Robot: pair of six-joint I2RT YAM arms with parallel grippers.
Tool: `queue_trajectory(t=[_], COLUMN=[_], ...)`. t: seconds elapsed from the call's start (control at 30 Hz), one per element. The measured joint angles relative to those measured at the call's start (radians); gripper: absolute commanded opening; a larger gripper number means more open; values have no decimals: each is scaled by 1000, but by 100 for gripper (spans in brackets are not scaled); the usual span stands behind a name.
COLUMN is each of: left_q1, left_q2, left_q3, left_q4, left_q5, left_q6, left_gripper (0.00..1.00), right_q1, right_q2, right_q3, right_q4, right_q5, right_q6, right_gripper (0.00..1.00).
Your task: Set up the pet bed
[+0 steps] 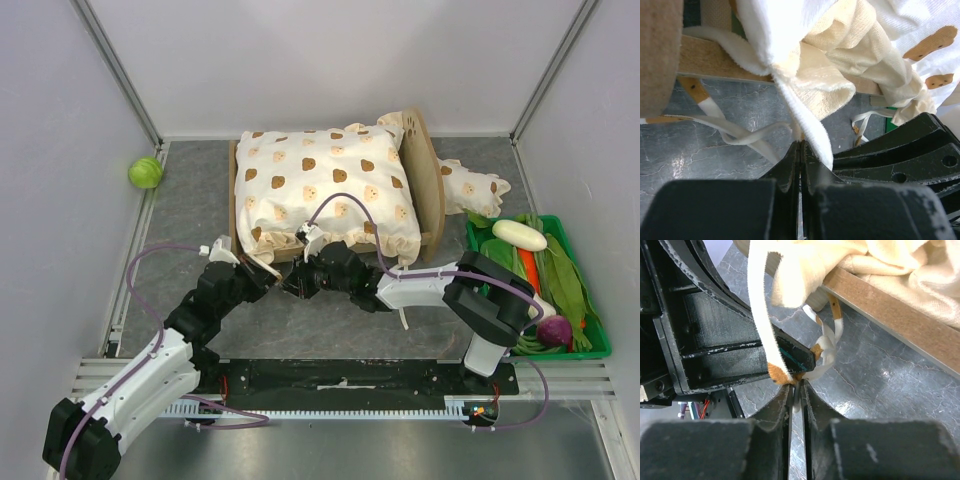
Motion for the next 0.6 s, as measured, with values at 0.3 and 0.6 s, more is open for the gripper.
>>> queue_trajectory(t=[0.3,0.6], left_q1=[0,0], left_q2=[-21,-114], left_q3=[0,0], left_q4=[-69,-220], left_q5=[-27,-80], left_q6=[6,51], left_gripper=[40,59], right_q1=[-4,-9], right_q2=[1,18], right_q3=[10,34], right_q4=[-37,-89], right_q5=[3,23], right_q6=[-35,-77], right_gripper=[3,2])
